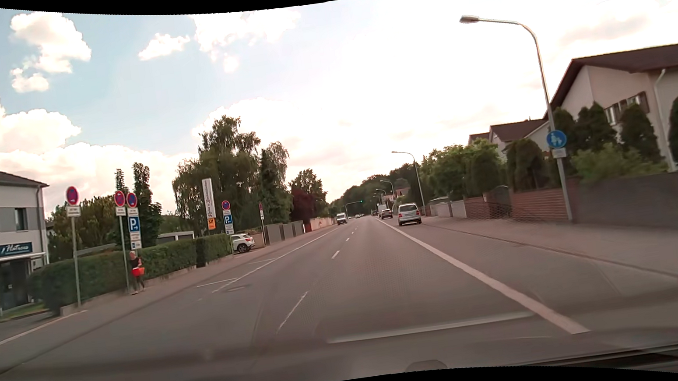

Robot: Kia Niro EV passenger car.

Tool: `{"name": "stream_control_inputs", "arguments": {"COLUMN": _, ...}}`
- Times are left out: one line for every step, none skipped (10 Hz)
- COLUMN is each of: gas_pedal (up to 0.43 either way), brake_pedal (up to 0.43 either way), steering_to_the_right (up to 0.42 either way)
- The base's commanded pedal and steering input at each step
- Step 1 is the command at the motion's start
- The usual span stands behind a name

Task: Follow the waypoints while adhering to traffic rules and regulations

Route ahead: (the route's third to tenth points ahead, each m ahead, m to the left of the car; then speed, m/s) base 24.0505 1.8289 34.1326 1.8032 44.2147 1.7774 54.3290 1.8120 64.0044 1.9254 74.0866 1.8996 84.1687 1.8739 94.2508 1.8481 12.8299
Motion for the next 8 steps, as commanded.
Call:
{"name": "stream_control_inputs", "arguments": {"gas_pedal": 0.047, "brake_pedal": 0.0, "steering_to_the_right": -0.004}}
{"name": "stream_control_inputs", "arguments": {"gas_pedal": 0.047, "brake_pedal": 0.0, "steering_to_the_right": -0.004}}
{"name": "stream_control_inputs", "arguments": {"gas_pedal": 0.047, "brake_pedal": 0.0, "steering_to_the_right": -0.004}}
{"name": "stream_control_inputs", "arguments": {"gas_pedal": 0.047, "brake_pedal": 0.0, "steering_to_the_right": -0.004}}
{"name": "stream_control_inputs", "arguments": {"gas_pedal": 0.047, "brake_pedal": 0.0, "steering_to_the_right": -0.004}}
{"name": "stream_control_inputs", "arguments": {"gas_pedal": 0.047, "brake_pedal": 0.0, "steering_to_the_right": -0.004}}
{"name": "stream_control_inputs", "arguments": {"gas_pedal": 0.047, "brake_pedal": 0.0, "steering_to_the_right": -0.004}}
{"name": "stream_control_inputs", "arguments": {"gas_pedal": 0.047, "brake_pedal": 0.0, "steering_to_the_right": -0.004}}
